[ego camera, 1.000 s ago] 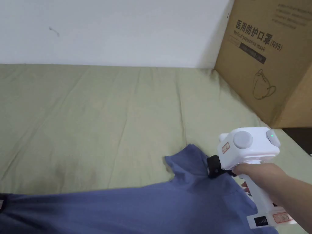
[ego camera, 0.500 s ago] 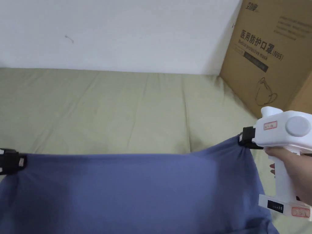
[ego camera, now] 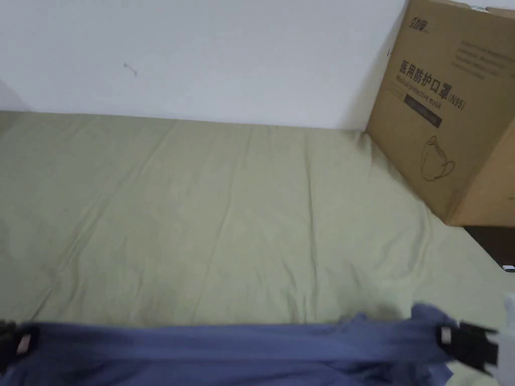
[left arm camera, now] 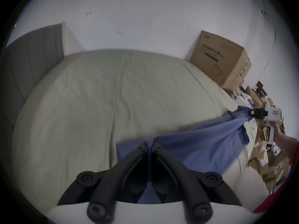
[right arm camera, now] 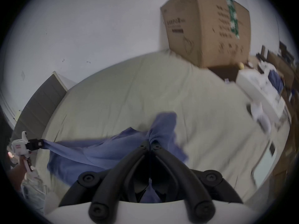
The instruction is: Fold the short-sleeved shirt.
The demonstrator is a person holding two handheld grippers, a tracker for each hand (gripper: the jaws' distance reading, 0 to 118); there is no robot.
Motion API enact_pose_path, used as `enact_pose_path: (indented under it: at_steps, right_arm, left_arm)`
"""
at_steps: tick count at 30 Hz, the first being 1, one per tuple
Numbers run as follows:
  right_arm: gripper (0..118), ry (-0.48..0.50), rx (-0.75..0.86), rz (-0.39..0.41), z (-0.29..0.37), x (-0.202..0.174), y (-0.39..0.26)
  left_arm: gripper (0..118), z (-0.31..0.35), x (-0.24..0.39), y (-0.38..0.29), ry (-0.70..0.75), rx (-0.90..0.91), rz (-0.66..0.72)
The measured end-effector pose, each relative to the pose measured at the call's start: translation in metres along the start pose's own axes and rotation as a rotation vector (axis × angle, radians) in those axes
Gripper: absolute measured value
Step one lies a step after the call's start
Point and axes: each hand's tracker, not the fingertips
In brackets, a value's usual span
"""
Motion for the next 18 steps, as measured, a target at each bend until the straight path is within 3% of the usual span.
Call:
enact_pose_path:
  at_steps: [3, 6, 8, 9, 11, 12, 13, 14, 15, 18]
  right_arm:
    - [0, -0.038, -0.042, 0.045, 0.011, 0.012, -0.043]
    - [2, -0.078, -0.084, 0.017, 0.0, 0.018, -0.067]
    - [18, -0.083, -0.104, 0.005, -0.012, 0.019, -0.073]
    - [38, -0.096, -0.107, 0.015, -0.017, 0.017, -0.075]
    - [44, -0.148, -0.096, 0.056, -0.021, 0.013, -0.075]
    - [60, -0.198, -0.1, 0.09, -0.02, 0.008, -0.071]
    - [88, -0.236, -0.101, 0.112, -0.019, 0.003, -0.068]
    - [108, -0.224, -0.076, 0.125, -0.013, -0.001, -0.065]
    - [118, -0.198, -0.02, 0.135, 0.0, -0.009, -0.062]
    - [117, -0.122, 0.137, 0.174, 0.032, -0.04, -0.049]
  left_arm:
    - [1, 0.014, 0.005, -0.045, -0.012, -0.029, -0.009]
    - [2, 0.008, 0.007, -0.073, -0.008, -0.096, -0.014]
    - [8, -0.001, 0.004, -0.081, 0.004, -0.112, -0.011]
    - [31, -0.006, 0.0, -0.085, 0.011, -0.11, -0.013]
    - [47, -0.009, -0.002, -0.084, 0.081, -0.094, -0.009]
    - [63, -0.007, 0.002, -0.079, 0.102, -0.089, -0.008]
    - [89, -0.005, 0.006, -0.075, 0.148, -0.089, -0.011]
    - [108, -0.001, 0.009, -0.071, 0.164, -0.079, -0.017]
    - [117, 0.006, 0.013, -0.068, 0.137, -0.054, -0.024]
    - [117, 0.039, 0.041, -0.051, 0.073, 0.077, -0.021]
